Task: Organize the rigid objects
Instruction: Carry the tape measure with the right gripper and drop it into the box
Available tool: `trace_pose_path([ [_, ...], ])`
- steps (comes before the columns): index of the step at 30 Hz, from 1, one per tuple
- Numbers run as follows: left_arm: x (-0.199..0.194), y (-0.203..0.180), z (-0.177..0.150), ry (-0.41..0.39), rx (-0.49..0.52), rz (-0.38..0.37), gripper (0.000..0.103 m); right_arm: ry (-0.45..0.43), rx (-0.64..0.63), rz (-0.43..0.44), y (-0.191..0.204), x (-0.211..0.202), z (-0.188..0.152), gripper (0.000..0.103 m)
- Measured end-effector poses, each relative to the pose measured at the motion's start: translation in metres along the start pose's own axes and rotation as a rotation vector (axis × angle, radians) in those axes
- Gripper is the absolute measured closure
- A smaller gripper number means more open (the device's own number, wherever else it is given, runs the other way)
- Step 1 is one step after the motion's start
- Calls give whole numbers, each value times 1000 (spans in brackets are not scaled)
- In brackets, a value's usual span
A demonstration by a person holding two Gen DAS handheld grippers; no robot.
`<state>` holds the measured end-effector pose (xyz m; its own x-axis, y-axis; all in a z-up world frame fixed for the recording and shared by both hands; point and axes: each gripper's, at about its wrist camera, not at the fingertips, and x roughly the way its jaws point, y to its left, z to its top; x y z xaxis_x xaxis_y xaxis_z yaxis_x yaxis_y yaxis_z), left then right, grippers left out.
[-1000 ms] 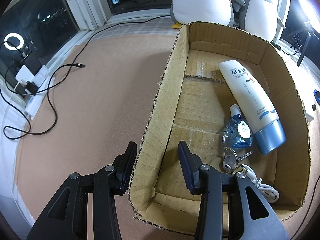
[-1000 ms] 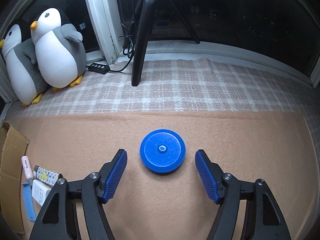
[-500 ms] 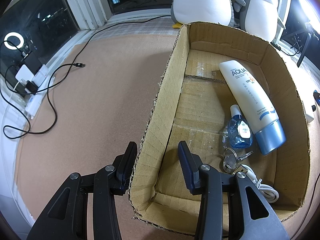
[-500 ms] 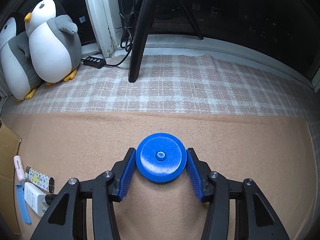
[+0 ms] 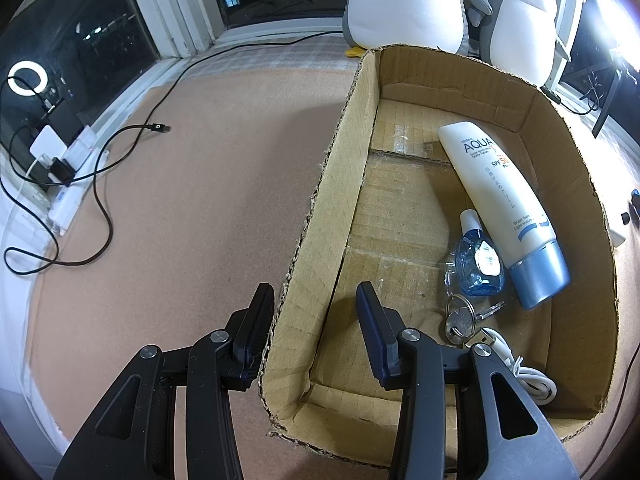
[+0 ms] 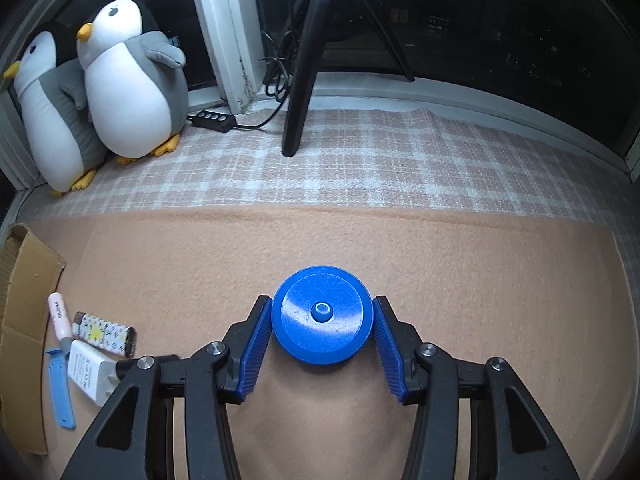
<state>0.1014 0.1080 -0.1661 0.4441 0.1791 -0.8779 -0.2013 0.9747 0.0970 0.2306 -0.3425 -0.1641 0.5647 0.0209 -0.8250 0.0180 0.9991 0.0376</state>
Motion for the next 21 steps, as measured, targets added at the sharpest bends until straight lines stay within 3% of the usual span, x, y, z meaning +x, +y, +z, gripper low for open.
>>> trace_pose_path([
  [9, 1, 0, 0, -1, -4, -3, 62, -49, -77, 62, 41, -40, -12, 57],
  [21, 2, -1, 0, -4, -4, -6, 62, -99, -231, 223, 135, -96, -25, 57],
])
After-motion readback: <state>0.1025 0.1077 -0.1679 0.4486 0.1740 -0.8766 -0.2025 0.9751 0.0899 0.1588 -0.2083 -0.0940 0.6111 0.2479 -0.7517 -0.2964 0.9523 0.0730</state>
